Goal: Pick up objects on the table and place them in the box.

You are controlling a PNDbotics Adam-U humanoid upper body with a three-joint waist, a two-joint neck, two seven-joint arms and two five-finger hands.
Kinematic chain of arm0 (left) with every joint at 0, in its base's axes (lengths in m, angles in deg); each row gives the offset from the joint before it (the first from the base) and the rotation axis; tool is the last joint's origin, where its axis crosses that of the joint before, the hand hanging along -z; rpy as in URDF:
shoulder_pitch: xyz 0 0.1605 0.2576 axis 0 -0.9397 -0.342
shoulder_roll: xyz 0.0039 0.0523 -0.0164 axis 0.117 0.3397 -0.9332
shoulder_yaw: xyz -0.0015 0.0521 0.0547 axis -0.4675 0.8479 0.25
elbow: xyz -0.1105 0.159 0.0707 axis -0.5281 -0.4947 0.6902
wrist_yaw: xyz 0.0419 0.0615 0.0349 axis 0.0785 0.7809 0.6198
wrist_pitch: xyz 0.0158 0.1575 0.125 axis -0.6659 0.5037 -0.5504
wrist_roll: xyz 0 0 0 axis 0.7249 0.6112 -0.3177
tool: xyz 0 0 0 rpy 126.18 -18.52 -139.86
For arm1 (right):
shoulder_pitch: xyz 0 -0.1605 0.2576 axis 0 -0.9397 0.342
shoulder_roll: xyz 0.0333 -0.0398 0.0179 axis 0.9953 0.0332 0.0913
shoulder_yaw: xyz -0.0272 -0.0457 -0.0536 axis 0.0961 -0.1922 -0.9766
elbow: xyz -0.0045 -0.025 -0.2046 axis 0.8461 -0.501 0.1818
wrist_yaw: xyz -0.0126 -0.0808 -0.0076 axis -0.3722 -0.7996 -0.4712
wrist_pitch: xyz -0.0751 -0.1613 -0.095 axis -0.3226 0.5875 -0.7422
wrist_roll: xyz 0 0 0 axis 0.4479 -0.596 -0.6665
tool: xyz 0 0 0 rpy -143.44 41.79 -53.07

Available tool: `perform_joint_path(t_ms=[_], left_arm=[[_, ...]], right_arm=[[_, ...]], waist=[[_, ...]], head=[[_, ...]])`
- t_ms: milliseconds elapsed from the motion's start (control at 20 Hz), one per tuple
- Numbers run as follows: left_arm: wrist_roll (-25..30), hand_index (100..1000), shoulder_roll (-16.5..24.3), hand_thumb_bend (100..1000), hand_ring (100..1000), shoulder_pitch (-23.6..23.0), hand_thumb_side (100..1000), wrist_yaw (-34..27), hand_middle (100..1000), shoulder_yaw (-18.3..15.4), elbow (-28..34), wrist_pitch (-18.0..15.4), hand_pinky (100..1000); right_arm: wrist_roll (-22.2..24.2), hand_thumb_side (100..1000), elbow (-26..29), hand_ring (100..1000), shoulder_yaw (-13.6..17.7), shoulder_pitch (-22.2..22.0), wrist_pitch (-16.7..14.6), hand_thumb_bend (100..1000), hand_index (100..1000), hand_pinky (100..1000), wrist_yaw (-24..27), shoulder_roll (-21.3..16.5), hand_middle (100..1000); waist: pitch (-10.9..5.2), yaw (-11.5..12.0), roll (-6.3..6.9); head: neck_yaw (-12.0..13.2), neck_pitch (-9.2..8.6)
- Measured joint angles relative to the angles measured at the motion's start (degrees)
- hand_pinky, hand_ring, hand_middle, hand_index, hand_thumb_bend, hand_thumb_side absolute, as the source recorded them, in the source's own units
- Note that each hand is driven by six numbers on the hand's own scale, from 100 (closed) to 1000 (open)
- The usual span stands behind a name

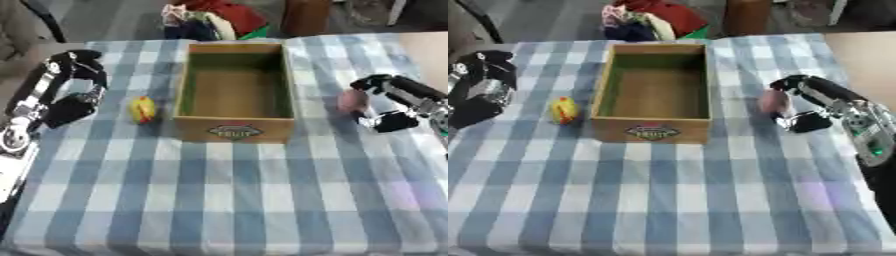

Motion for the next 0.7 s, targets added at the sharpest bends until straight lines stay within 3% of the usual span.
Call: perform_joint_path(t_ms=[200, 400, 700], left_arm=[[0.03, 828, 0.0, 100, 653, 0.0, 363, 0.0, 647, 0.01, 0.0, 0.03, 771], [0.09, 828, 0.0, 100, 653, 0.0, 368, 0.0, 648, 0.01, 0.0, 0.1, 770], [0.11, 829, 0.0, 100, 653, 0.0, 363, 0.0, 648, 0.01, 0.0, 0.13, 769]], right_arm=[[-2.17, 100, 0.01, 736, 0.25, 0.0, 0.21, 100, 669, 758, -0.64, 0.0, 510], [-5.02, 100, 0.05, 694, 0.38, 0.06, 0.39, 100, 559, 729, -1.47, 0.02, 408], [-9.26, 100, 0.09, 642, 0.38, 0.56, 0.66, 100, 466, 691, -2.69, 0.15, 311]], waist=[[0.0, 0.0, 0.0], [-0.01, 0.01, 0.01], [-0.07, 0.06, 0.01]], head=[[0.0, 0.0], [0.0, 0.0], [-0.04, 0.0]])
